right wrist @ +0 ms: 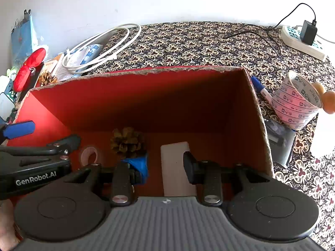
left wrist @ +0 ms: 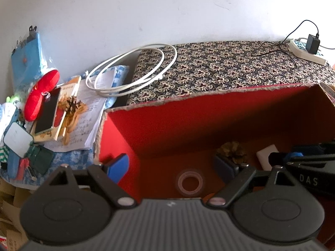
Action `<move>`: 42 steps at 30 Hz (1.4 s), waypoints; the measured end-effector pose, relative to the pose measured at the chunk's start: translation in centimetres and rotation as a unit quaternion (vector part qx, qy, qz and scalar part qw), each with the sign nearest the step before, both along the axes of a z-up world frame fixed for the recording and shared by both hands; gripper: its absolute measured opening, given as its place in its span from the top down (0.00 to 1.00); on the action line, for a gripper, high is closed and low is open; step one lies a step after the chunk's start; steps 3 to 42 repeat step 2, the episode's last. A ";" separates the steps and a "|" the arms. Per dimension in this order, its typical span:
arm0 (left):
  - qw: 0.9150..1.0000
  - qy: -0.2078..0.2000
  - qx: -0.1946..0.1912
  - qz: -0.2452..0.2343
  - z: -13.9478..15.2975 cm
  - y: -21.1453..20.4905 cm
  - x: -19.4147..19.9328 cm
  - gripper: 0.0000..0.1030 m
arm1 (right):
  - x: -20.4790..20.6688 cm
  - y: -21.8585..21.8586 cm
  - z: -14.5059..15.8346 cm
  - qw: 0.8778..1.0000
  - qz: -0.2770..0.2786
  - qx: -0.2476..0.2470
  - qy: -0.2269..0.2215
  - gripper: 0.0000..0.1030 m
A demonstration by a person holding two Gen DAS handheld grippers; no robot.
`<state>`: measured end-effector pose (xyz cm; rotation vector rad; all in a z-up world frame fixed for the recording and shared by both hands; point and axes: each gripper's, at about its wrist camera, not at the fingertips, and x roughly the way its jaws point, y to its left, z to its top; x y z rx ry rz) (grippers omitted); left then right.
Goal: Organize rigid objects
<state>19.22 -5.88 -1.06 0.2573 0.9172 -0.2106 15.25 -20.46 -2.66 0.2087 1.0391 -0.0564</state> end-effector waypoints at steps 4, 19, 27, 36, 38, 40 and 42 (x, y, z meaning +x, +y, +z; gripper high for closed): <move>1.000 0.006 -0.002 0.003 -0.1 0.1 0.1 0.14 | 0.0 0.1 -0.1 1.000 0.000 0.001 0.000 0.81; 1.000 0.006 -0.002 0.003 -0.1 0.1 0.1 0.14 | 0.0 0.1 -0.1 1.000 0.000 0.001 0.000 0.81; 1.000 0.006 -0.002 0.003 -0.1 0.1 0.1 0.14 | 0.0 0.1 -0.1 1.000 0.000 0.001 0.000 0.81; 1.000 0.006 -0.002 0.003 -0.1 0.1 0.1 0.14 | 0.0 0.1 -0.1 1.000 0.000 0.001 0.000 0.81; 1.000 0.006 -0.002 0.003 -0.1 0.1 0.1 0.14 | 0.0 0.1 -0.1 1.000 0.000 0.001 0.000 0.81; 1.000 0.006 -0.002 0.003 -0.1 0.1 0.1 0.14 | 0.0 0.1 -0.1 1.000 0.000 0.001 0.000 0.81; 1.000 0.006 -0.002 0.003 -0.1 0.1 0.1 0.14 | 0.0 0.1 -0.1 1.000 0.000 0.001 0.000 0.81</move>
